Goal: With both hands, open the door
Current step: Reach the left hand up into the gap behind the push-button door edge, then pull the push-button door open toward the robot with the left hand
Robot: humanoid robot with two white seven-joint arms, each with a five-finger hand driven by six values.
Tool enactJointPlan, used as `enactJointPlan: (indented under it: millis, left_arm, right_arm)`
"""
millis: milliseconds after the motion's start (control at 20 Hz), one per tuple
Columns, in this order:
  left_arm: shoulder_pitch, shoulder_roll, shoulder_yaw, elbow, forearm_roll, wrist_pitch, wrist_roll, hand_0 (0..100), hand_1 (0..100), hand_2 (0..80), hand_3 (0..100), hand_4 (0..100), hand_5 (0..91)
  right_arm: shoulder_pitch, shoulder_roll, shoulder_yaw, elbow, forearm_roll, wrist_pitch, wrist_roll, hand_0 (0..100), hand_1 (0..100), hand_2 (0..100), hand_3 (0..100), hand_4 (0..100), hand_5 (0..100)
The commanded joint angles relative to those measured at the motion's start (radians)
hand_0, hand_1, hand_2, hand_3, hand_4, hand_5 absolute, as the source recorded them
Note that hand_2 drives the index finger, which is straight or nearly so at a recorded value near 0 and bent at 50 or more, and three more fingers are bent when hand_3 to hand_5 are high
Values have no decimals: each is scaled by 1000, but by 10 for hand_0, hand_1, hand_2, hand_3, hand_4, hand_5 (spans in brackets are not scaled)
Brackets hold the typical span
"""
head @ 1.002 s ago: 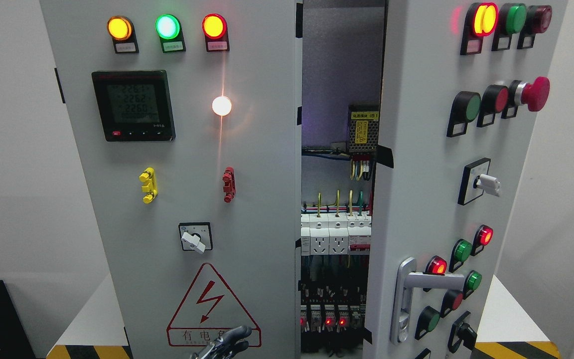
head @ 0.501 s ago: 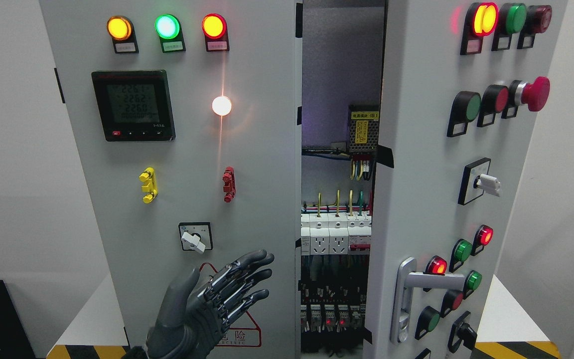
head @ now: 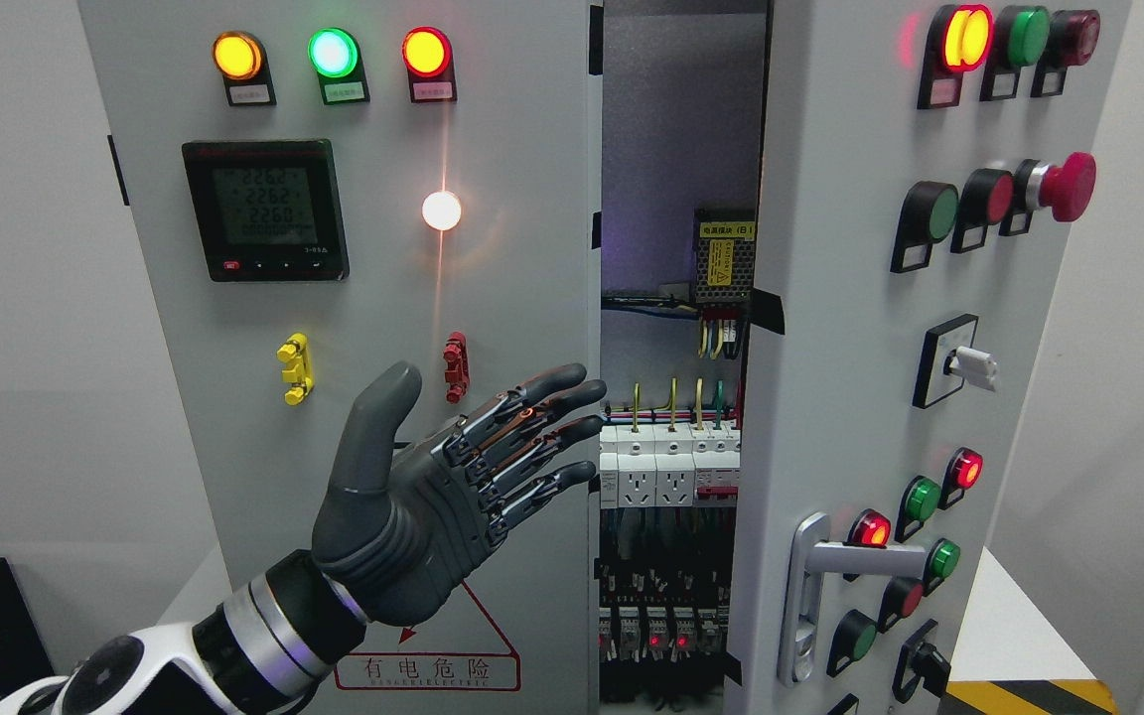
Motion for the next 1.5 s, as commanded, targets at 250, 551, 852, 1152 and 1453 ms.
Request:
enactJointPlan:
  millis: [250, 551, 852, 1152, 1453]
  left_arm:
    - [-216, -133, -172, 143, 108, 37, 2, 0, 0, 0, 0, 0, 0]
    - [-259, -201, -180, 149, 150, 48, 2, 0, 0, 0, 0, 0, 0]
    - [-277, -258, -195, 153, 148, 57, 2, 0, 0, 0, 0, 0, 0]
    - [-300, -294, -217, 175, 148, 57, 2, 0, 0, 0, 0, 0, 0]
    - [-317, -293, -217, 169, 151, 55, 2, 0, 0, 0, 0, 0, 0]
  right_arm:
    - [0, 0, 0, 0, 0, -1, 1, 191, 0, 0, 0, 0, 0]
    - [0, 0, 0, 0, 0, -1, -1, 191, 0, 0, 0, 0, 0]
    - [0, 0, 0, 0, 0, -1, -1, 191, 0, 0, 0, 0, 0]
    - [0, 0, 0, 0, 0, -1, -1, 191, 0, 0, 0, 0, 0]
    - [0, 0, 0, 0, 0, -1, -1, 191, 0, 0, 0, 0, 0]
